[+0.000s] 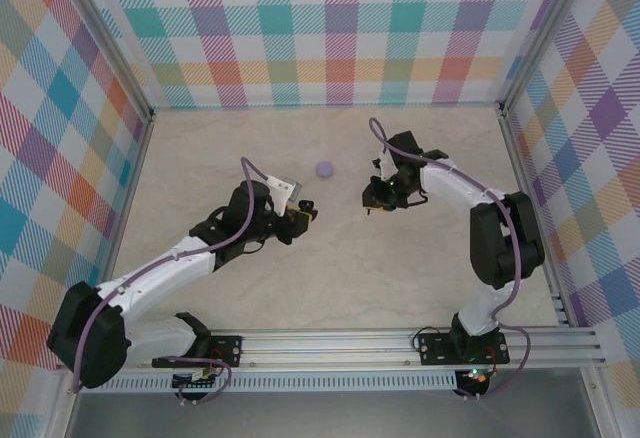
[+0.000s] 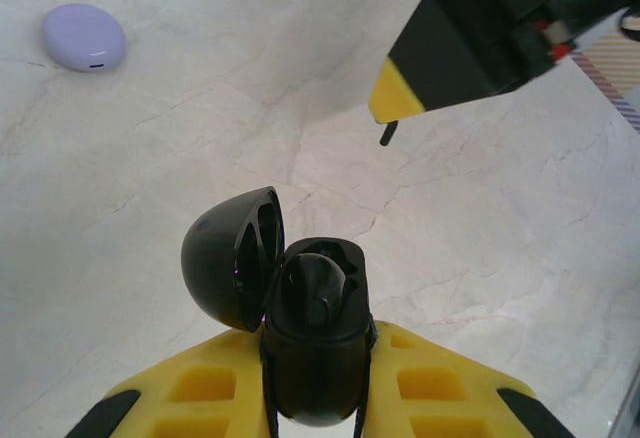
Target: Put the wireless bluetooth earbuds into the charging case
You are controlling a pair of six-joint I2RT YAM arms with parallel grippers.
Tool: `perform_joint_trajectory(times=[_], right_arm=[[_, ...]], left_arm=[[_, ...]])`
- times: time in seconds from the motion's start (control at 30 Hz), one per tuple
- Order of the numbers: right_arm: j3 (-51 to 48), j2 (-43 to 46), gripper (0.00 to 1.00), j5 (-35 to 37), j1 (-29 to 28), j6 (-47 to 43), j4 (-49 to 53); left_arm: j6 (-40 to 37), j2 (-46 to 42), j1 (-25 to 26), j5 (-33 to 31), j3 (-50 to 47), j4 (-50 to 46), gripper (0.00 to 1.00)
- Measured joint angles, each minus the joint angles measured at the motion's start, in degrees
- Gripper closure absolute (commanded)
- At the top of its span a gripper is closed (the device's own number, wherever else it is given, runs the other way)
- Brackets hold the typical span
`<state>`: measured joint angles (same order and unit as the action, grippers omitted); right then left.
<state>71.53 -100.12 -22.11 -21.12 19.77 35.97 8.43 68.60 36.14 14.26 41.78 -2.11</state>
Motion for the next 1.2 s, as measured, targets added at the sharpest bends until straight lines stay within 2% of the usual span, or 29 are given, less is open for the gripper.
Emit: perform_joint_trajectory(times=[0.23, 0.57, 0.8, 1.2], right_arm=[[-2.6, 7.2, 0.80, -9.8, 0.0, 2.8, -4.1], [-3.0, 14.9, 0.77, -20.7, 0.0, 7.1, -9.8], [-3.2, 16.7, 0.76, -24.0, -0.8, 8.8, -11.1], [-3.2, 17.4, 0.76, -25.4, -2.9, 9.6, -12.5]], left_arm=[[-0.7, 2.6, 0.0, 1.4, -4.2, 11.3, 0.82], [-7.6, 5.2, 0.0, 4.7, -6.0, 22.6, 0.82], [-11.3, 7.1, 0.0, 6.8, -6.0, 27.0, 0.82], [-14.3, 7.2, 0.0, 9.7, -5.9, 29.3, 0.82]])
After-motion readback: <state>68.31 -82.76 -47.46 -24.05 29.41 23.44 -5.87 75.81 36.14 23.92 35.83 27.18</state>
